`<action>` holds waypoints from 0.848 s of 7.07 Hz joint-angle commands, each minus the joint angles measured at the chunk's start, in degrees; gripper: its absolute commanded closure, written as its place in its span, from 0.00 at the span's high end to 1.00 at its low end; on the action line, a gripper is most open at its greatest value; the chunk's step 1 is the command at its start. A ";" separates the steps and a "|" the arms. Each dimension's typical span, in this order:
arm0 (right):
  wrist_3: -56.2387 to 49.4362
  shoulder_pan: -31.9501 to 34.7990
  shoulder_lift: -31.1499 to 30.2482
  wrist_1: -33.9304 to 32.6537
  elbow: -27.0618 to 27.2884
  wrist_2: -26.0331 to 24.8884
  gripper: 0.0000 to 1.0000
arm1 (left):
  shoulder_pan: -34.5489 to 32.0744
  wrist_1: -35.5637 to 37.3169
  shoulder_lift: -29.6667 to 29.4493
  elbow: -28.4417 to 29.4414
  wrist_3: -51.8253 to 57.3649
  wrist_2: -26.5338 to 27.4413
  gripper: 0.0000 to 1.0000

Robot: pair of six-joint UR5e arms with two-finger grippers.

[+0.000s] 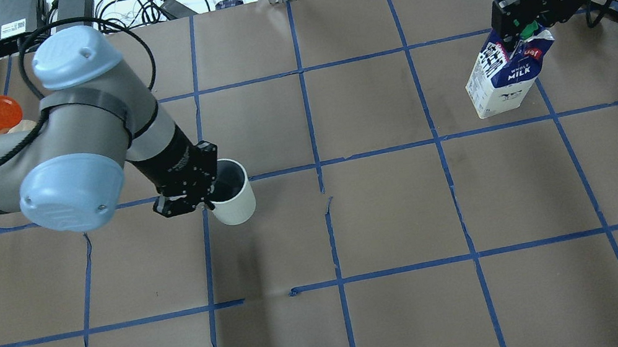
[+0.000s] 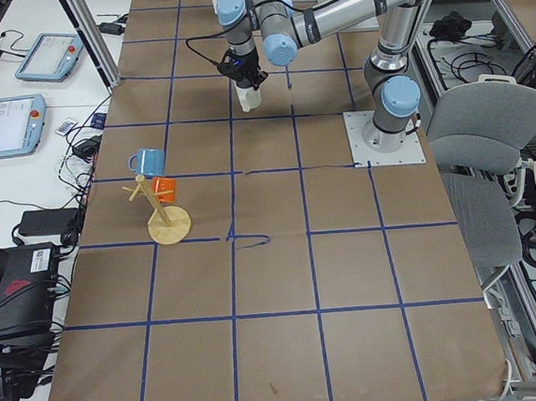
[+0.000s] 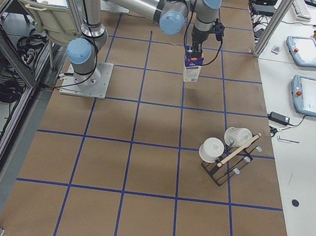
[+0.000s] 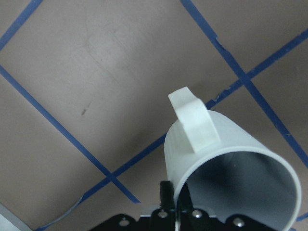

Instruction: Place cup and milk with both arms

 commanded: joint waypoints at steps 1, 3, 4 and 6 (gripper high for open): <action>0.00 0.00 0.22 0.83 -0.92 0.06 0.06 | -8.28 7.35 -4.05 0.14 -13.55 -4.34 0.00; 0.00 0.00 0.39 0.74 -0.83 -0.38 0.07 | -11.73 13.27 -7.93 0.14 -19.41 -4.80 0.00; 0.00 0.00 0.48 0.57 -0.83 -0.47 0.07 | -12.34 15.19 -9.42 0.14 -19.76 -4.80 0.00; 0.00 0.00 0.48 0.83 -0.74 -0.47 0.07 | -12.61 15.47 -10.48 0.14 -19.76 -4.89 0.00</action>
